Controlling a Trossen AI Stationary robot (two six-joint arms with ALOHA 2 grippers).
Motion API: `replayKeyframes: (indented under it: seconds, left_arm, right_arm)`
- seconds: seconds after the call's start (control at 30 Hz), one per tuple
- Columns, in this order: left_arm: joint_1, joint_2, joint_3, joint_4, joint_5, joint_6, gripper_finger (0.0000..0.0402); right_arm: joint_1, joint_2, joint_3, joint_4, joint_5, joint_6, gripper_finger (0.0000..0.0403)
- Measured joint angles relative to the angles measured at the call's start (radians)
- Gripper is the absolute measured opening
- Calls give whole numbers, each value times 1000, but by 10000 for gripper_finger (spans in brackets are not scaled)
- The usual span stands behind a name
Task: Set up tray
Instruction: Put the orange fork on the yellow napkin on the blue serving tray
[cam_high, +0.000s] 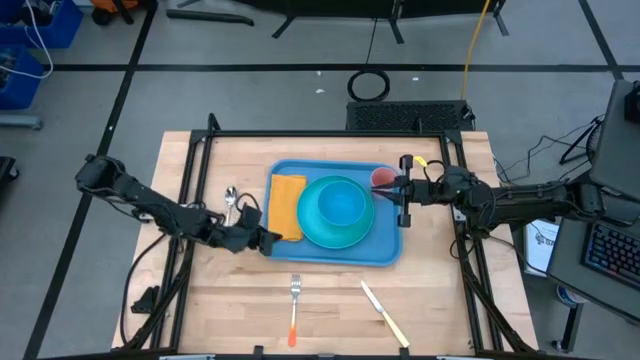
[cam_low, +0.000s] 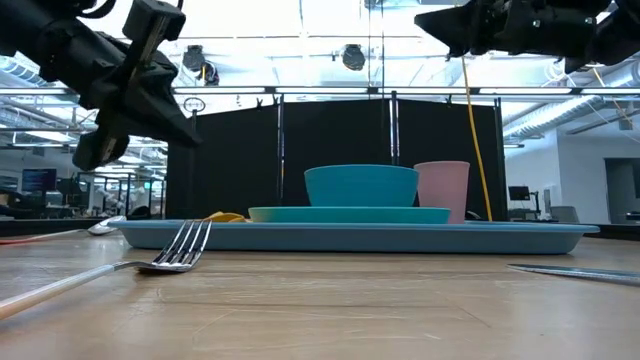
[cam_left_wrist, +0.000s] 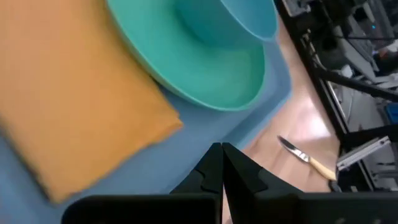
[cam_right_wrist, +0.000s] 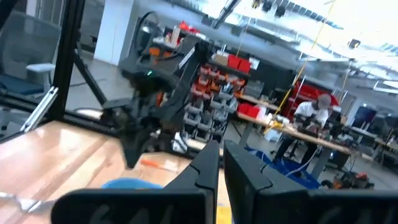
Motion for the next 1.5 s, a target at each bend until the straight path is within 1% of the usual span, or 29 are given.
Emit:
replayKeyframes:
  seconds: [0.1, 0.3, 0.4, 0.6, 0.7, 0.8, 0.9, 0.97, 1.03, 1.23, 1.37, 1.43, 1.5]
  left_arm:
    - [-27, 68, 38, -9, -6, -39, 12]
    - [-66, 225, 163, -45, 16, -108, 16]
    - [-89, 293, 250, -117, 38, -135, 16]
    - [-156, 369, 446, -418, 42, -274, 17]
    - [-184, 388, 523, -523, 70, -355, 17]
    - [-209, 431, 571, -552, 104, -423, 17]
    - [-228, 483, 605, -560, 145, -457, 25]
    - [-237, 517, 620, -554, 192, -475, 40]
    - [-239, 545, 634, -554, 210, -479, 66]
    - [-248, 589, 685, -546, 194, -510, 171]
    - [-248, 616, 696, -533, 232, -569, 236]
    - [-248, 635, 696, -517, 258, -575, 257]
    - [-250, 652, 696, -493, 259, -577, 267]
  right_arm:
    - [0, 0, 0, 32, -1, 2, 13]
    - [0, 0, 0, 52, 0, -37, 13]
    - [0, 0, 0, 70, 0, -64, 13]
    - [0, 0, 0, 101, 0, -92, 13]
    - [-7, 0, 0, 101, -1, -113, 13]
    - [-25, 0, 0, 97, -1, -109, 13]
    - [-43, 0, 0, 75, -1, -105, 13]
    - [-53, 0, 0, 64, -1, -93, 13]
    - [-62, 0, 0, 64, -1, -68, 13]
    - [-70, 0, 0, 52, -4, 6, 13]
    - [-69, 0, 0, 18, -5, 25, 13]
    - [-69, 0, 0, -1, -5, 25, 13]
    - [-69, 0, 0, -26, -5, 26, 13]
